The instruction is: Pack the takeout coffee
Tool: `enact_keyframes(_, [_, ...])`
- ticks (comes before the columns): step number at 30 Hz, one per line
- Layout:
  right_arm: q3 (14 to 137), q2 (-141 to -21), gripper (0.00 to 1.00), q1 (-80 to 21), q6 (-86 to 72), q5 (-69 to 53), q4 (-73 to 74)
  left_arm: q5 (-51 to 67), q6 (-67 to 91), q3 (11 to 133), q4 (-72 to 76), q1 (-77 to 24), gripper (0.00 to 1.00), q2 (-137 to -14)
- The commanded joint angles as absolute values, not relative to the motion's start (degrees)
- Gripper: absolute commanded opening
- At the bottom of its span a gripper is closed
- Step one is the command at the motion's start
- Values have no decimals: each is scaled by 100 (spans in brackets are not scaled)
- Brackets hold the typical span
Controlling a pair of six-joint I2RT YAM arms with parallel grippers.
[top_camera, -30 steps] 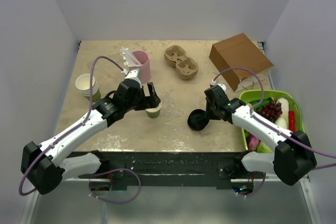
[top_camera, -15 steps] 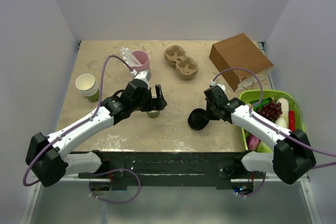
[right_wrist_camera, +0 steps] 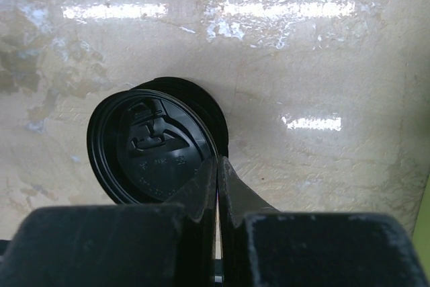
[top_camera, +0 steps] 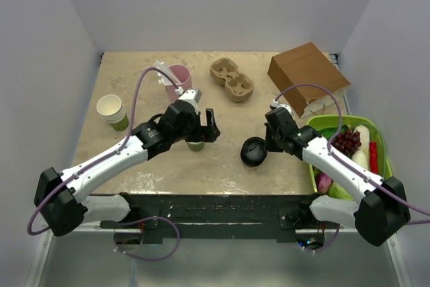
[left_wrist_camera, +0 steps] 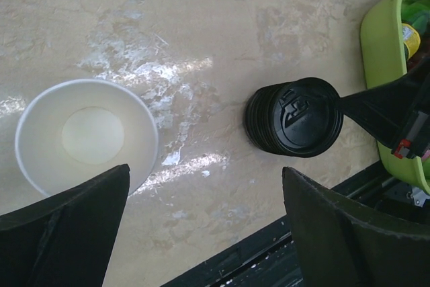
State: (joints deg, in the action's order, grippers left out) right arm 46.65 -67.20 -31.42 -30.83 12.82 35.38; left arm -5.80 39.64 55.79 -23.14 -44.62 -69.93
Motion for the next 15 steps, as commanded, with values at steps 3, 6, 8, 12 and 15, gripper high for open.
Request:
enact_keyframes(3, [4957, -6381, 0, -3138, -2989, 1282, 3700, -633, 3683, 6134, -2092, -4825, 100, -7347])
enact_keyframes(6, [4975, -6100, 0, -3129, -2874, 1572, 3718, -580, 3621, 6179, -1961, -4922, 100, -7479])
enact_keyframes(8, [4975, -5881, 0, -3120, -2856, 1696, 3744, -484, 3577, 6187, -1890, -4939, 100, -7567])
enact_keyframes(12, [5010, -5582, 0, -3129, -2786, 1705, 3744, -291, 3516, 6214, -1723, -4939, 100, -7725])
enact_keyframes(15, [5124, -5459, 0, -3120, -2690, 1696, 3805, -27, 3437, 6223, -1548, -4939, 100, -7805])
